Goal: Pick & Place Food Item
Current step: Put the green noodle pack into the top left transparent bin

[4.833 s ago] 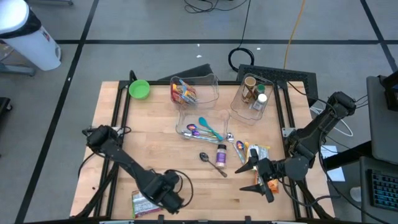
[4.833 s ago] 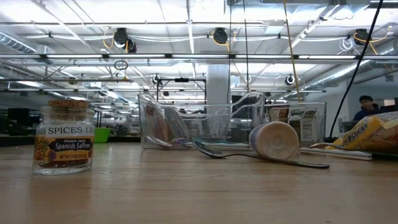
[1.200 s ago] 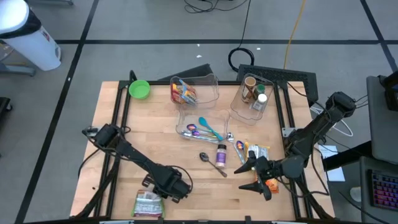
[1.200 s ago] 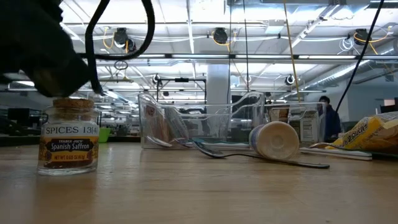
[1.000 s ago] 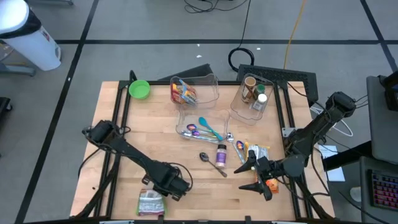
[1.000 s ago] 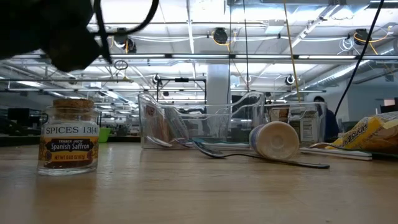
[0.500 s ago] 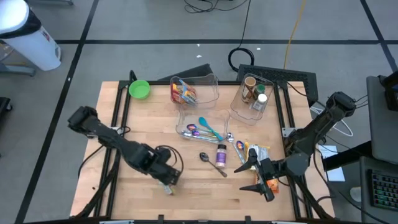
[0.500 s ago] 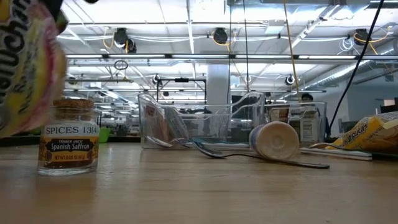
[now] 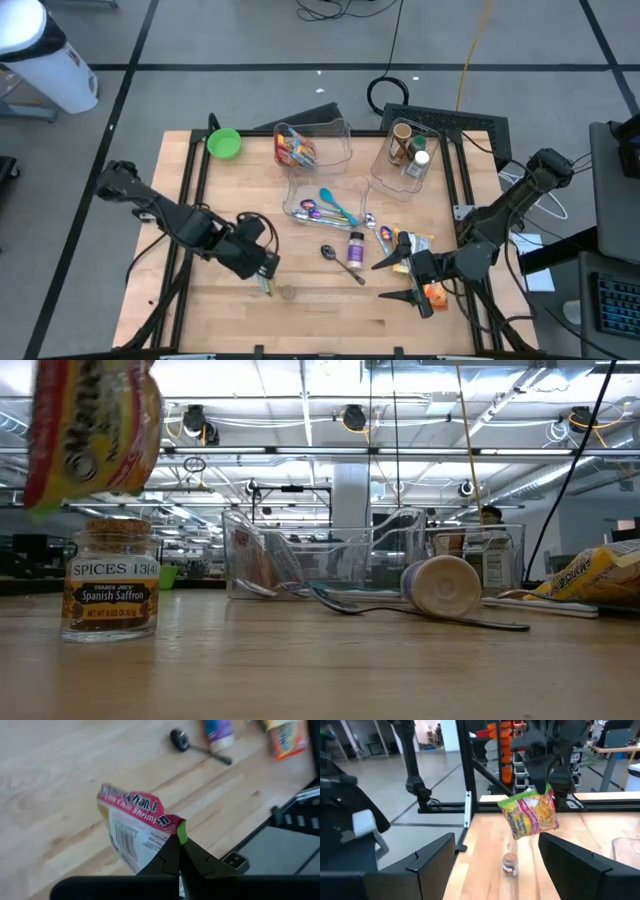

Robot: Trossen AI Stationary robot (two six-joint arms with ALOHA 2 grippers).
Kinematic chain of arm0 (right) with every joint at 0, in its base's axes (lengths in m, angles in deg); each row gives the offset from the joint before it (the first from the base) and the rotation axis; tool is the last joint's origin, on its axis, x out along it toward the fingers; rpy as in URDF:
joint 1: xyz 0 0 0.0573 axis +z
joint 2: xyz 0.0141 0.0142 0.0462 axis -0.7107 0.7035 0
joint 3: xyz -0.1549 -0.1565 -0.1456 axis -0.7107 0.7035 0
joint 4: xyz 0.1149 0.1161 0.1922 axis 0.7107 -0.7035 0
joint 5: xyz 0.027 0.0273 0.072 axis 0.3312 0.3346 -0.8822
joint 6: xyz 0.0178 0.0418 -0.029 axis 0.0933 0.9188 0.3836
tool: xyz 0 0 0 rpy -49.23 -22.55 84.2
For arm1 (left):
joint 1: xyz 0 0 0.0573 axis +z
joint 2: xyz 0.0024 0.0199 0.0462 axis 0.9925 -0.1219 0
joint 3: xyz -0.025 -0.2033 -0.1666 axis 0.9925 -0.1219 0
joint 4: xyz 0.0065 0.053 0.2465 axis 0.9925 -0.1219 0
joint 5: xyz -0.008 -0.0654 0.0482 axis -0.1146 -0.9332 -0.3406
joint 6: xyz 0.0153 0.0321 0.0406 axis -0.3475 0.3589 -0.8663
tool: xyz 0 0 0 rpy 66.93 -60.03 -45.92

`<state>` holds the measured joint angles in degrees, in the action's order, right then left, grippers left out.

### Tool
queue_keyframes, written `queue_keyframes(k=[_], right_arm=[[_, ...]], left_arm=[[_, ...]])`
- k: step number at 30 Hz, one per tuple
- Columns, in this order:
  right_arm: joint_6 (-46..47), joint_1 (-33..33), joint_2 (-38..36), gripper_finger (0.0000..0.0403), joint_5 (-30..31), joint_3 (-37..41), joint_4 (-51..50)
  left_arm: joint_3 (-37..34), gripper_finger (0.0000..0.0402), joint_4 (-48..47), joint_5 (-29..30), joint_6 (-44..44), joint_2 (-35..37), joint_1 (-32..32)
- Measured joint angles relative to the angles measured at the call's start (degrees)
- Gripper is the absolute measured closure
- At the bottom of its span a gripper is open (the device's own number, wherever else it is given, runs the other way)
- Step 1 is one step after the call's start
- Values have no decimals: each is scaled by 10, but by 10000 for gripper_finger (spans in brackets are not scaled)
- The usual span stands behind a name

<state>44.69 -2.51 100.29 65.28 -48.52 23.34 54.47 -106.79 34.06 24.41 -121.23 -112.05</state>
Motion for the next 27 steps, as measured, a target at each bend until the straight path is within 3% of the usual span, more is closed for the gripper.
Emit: queue_keyframes(k=[11, 23, 27], right_arm=[[28, -52, -5, 124, -20, 0, -26], [44, -174, -29, 154, -123, 0, -73], [45, -221, -35, 160, -152, 0, -72]], left_arm=[[0, 401, 97, 27, -151, 31, 74], [0, 401, 214, -27, -354, 32, 199], [0, 401, 247, -77, -422, 32, 253]])
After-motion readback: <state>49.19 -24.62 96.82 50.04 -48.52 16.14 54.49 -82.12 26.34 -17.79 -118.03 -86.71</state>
